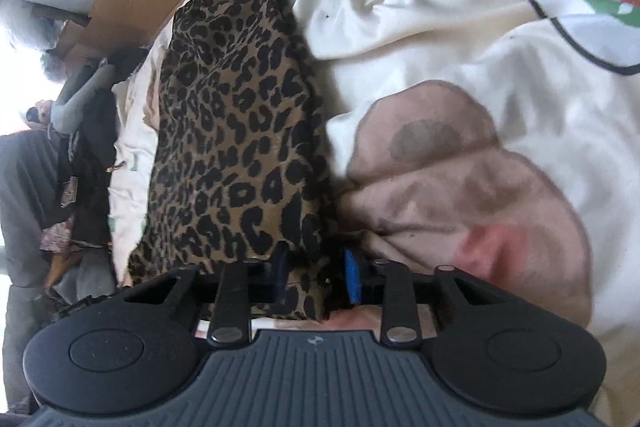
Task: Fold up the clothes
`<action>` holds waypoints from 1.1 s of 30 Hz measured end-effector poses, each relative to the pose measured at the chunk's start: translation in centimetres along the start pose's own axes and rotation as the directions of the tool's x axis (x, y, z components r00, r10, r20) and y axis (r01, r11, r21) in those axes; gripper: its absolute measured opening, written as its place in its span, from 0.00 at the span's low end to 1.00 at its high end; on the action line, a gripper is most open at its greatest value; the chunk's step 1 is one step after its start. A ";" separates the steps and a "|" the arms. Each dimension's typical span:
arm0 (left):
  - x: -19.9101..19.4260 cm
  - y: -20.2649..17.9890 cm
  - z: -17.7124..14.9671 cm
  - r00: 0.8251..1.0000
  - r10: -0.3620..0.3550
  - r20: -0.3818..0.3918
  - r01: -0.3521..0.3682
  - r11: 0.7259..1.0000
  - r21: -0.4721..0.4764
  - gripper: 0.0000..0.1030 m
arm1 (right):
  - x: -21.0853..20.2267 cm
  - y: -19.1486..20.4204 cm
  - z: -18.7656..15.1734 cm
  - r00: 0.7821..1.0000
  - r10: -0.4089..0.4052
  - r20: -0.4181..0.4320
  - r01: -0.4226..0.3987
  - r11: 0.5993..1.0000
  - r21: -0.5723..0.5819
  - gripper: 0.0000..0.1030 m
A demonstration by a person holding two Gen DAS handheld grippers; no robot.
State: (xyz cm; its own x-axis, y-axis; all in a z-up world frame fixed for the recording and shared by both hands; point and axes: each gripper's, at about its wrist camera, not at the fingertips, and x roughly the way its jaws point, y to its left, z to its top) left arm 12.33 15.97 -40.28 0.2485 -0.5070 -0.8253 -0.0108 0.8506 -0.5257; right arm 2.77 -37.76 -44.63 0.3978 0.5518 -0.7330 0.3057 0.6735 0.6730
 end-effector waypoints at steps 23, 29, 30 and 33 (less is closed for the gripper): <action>5.4 2.0 1.1 0.926 -0.330 -0.183 0.325 0.944 -0.060 0.42 | -0.9 0.4 0.7 0.999 -0.008 -0.038 0.010 0.998 0.066 0.06; 6.4 1.9 1.8 0.891 -0.387 -0.236 0.382 0.921 -0.069 0.42 | -0.8 -0.1 0.7 0.999 -0.022 -0.031 0.024 0.996 0.081 0.09; 6.4 1.9 1.8 0.888 -0.393 -0.238 0.388 0.919 -0.070 0.42 | -0.8 -0.1 0.7 0.999 -0.033 -0.032 0.035 0.997 0.075 0.11; 5.9 1.8 1.8 0.881 -0.410 -0.235 0.407 0.911 -0.063 0.38 | -0.7 0.0 0.7 0.998 -0.051 -0.038 0.053 0.997 0.057 0.28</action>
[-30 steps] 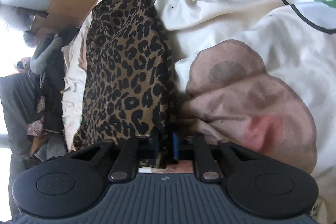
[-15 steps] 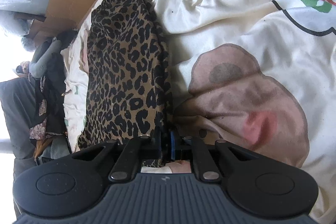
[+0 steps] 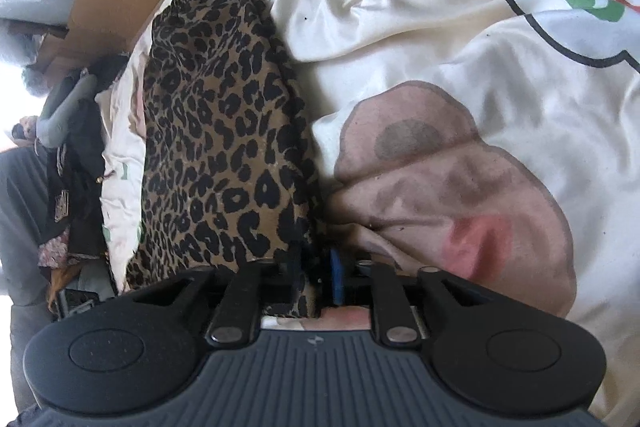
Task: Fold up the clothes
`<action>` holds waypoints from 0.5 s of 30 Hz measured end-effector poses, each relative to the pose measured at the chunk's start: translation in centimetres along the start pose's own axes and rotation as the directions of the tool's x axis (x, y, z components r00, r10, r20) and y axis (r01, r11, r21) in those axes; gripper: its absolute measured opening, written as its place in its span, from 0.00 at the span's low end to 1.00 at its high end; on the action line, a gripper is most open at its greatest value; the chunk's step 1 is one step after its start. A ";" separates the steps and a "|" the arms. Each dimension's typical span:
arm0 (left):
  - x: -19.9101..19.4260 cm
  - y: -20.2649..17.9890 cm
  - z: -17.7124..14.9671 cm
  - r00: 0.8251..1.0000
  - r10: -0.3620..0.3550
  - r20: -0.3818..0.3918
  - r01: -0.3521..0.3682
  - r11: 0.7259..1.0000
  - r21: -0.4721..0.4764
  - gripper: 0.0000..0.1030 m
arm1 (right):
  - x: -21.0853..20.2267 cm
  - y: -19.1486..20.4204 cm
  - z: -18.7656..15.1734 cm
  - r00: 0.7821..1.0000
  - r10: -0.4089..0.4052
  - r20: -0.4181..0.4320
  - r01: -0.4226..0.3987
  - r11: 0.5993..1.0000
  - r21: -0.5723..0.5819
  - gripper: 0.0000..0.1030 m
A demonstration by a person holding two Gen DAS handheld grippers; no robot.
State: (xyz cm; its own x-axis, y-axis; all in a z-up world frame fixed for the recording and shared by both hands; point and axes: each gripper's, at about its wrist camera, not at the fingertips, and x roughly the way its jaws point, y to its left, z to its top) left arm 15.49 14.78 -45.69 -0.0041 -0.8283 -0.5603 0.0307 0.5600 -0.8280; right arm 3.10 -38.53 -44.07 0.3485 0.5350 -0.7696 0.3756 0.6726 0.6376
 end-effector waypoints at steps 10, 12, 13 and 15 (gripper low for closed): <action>0.5 -0.6 1.5 0.998 -0.039 0.044 0.040 0.999 -0.017 0.41 | 1.1 -0.5 0.7 0.999 0.051 0.016 -0.051 0.998 0.024 0.46; 1.0 -0.6 2.1 0.998 -0.032 0.049 0.032 0.999 -0.015 0.41 | 1.2 -0.5 0.8 0.998 0.065 0.021 -0.066 0.997 0.039 0.47; 1.1 -0.6 2.3 0.998 -0.028 0.050 0.028 1.000 -0.011 0.41 | 1.2 -0.5 0.9 0.997 0.072 0.024 -0.073 0.996 0.044 0.47; 1.4 -0.7 2.6 0.998 -0.021 0.053 0.021 1.000 -0.002 0.40 | 1.1 -0.4 1.1 0.996 0.083 0.036 -0.085 0.995 0.044 0.47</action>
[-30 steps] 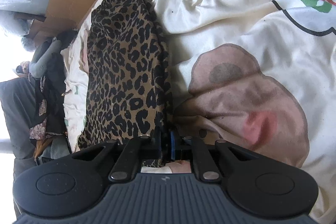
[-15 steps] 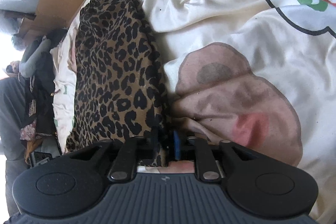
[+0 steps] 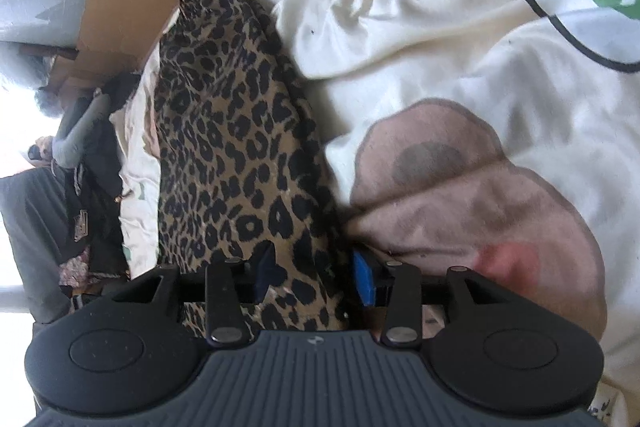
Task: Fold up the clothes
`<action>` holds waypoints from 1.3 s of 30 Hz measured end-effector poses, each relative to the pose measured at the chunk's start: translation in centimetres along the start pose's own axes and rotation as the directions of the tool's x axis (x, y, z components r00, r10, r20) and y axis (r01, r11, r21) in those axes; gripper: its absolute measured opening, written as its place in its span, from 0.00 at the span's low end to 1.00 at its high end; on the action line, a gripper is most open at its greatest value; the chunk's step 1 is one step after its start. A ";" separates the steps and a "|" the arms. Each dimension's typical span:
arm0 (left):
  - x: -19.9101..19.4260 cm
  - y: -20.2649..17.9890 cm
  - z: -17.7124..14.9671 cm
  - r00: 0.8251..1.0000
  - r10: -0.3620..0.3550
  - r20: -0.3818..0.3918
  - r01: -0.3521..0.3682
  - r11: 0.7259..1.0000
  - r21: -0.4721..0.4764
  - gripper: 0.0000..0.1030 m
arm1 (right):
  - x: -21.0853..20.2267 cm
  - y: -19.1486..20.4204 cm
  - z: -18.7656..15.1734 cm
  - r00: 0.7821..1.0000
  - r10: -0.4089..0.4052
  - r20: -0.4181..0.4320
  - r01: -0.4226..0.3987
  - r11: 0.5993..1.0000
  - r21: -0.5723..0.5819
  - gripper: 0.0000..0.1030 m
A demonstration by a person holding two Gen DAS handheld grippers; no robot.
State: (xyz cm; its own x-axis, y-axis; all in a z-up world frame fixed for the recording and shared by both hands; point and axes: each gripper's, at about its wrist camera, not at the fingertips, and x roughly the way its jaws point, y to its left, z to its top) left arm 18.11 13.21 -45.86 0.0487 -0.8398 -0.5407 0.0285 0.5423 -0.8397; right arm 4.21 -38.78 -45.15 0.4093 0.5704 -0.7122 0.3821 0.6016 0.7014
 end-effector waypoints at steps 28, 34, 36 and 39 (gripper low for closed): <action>0.2 0.9 -1.1 0.996 -0.042 -0.082 0.038 0.998 -0.053 0.39 | 1.2 -0.9 -0.7 0.991 0.105 -0.082 -0.103 0.994 0.028 0.47; 0.0 1.5 -2.2 0.998 0.001 -0.065 -0.006 0.998 -0.070 0.09 | 2.0 -0.3 -0.6 0.992 0.067 -0.105 -0.070 0.997 -0.029 0.07; -0.2 1.0 -2.4 0.999 0.020 -0.043 -0.022 0.998 -0.053 0.07 | 2.0 -0.2 -0.6 0.994 0.055 -0.099 -0.059 0.998 -0.036 0.07; -1.1 -0.2 -2.7 1.000 0.023 -0.011 -0.023 0.999 -0.025 0.05 | 1.1 0.2 -0.8 0.996 0.068 -0.063 -0.070 0.997 -0.035 0.06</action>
State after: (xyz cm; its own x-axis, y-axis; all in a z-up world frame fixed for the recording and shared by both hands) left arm 15.32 13.95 -45.27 0.0387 -0.8274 -0.5603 0.0024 0.5608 -0.8279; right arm 4.08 -37.66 -45.82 0.3814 0.6440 -0.6632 0.3232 0.5792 0.7483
